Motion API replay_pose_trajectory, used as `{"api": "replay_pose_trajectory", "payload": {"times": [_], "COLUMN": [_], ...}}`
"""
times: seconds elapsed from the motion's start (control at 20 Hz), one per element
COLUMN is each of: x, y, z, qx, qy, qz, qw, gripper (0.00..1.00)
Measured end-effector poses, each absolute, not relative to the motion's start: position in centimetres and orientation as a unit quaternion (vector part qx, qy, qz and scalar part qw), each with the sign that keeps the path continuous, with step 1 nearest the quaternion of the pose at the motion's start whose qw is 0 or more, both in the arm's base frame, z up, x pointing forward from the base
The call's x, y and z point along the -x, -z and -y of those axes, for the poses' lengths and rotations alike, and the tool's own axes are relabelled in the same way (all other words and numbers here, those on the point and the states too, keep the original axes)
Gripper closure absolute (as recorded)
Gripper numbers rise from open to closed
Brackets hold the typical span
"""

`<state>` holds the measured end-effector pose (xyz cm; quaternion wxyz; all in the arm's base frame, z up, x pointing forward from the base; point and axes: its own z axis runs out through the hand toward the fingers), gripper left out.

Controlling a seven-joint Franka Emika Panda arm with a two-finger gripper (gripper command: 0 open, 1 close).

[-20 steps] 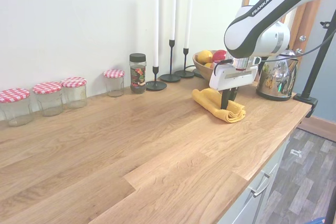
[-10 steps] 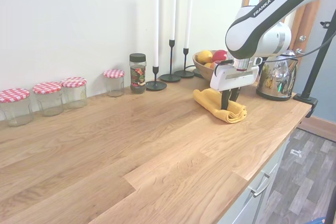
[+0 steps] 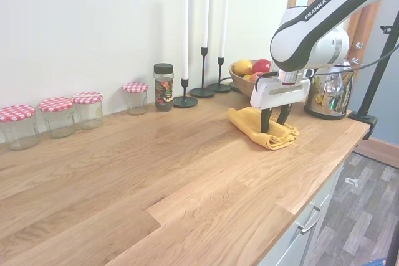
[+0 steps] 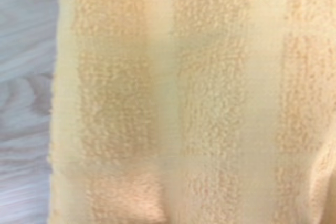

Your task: Wipe the counter

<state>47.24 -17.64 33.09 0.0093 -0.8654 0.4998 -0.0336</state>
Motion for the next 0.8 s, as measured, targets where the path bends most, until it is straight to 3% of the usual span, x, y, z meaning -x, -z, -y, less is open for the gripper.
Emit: {"api": "replay_pose_trajectory", "payload": {"times": [0.45,0.8], "x": [-45.4,-45.1], "y": [-38.3,-38.6], "z": [19.8,20.1], "qx": [0.853,0.851], "qy": [0.057,0.055], "qz": [-0.517,-0.519], "qw": [0.044,0.054], "gripper": [0.0,0.0]}}
